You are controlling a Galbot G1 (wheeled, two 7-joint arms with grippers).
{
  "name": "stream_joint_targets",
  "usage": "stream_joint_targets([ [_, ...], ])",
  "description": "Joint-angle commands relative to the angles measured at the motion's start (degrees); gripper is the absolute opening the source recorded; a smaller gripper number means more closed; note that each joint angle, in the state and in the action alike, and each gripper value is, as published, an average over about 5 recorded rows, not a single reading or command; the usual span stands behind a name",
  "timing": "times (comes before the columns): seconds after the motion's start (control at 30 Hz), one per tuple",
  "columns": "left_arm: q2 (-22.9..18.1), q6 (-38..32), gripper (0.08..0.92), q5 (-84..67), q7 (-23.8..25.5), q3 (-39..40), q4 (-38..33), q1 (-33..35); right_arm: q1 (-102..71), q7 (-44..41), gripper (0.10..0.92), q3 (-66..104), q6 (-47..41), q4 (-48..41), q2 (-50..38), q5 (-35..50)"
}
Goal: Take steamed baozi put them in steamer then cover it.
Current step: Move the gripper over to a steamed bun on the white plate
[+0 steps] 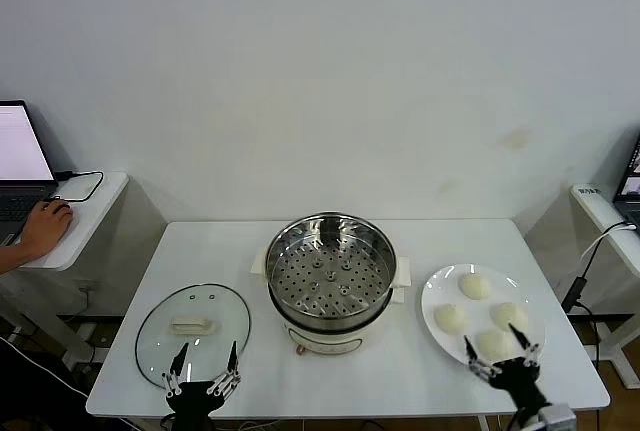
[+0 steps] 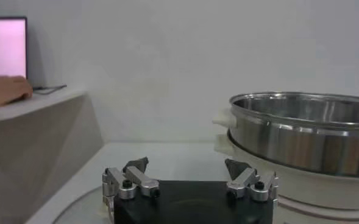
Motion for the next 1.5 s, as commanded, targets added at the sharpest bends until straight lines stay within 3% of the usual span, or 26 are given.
stream_joint_targets([
  [0.03, 0.3, -0.7, 0.823, 3.8, 0.1, -0.5, 0.0, -1.0, 15.4, -9.2, 0.823, 4.8, -6.9, -7.8, -20.2, -18.3],
  [0.23, 0.7, -2.9, 0.823, 4.5, -0.3, -0.7, 0.9, -1.8, 24.7, -21.8, 0.823, -1.0, -5.9, -15.0, -33.1, -17.2],
  [0.43, 0.3, -4.6, 0.823, 4.6, -0.9, -0.6, 1.6, -2.8, 41.7, -36.4, 0.823, -17.9, -6.5, -23.4, -42.6, -15.0],
  [0.87, 1.7, -6.1, 0.823, 3.7, -2.1, -1.5, 2.0, -4.0, 78.1, -56.5, 0.822, -59.1, 1.3, -42.5, -41.3, -15.6],
  [1.2, 2.2, -5.8, 0.823, 3.5, -2.1, -2.5, 1.6, -3.8, 86.4, -59.1, 0.822, -71.1, 4.2, -47.6, -35.8, -15.3],
  [1.5, 2.1, -5.9, 0.823, 3.8, -2.3, -3.6, 1.1, -2.8, 87.0, -56.1, 0.822, -74.0, 5.9, -52.2, -28.6, -16.6],
])
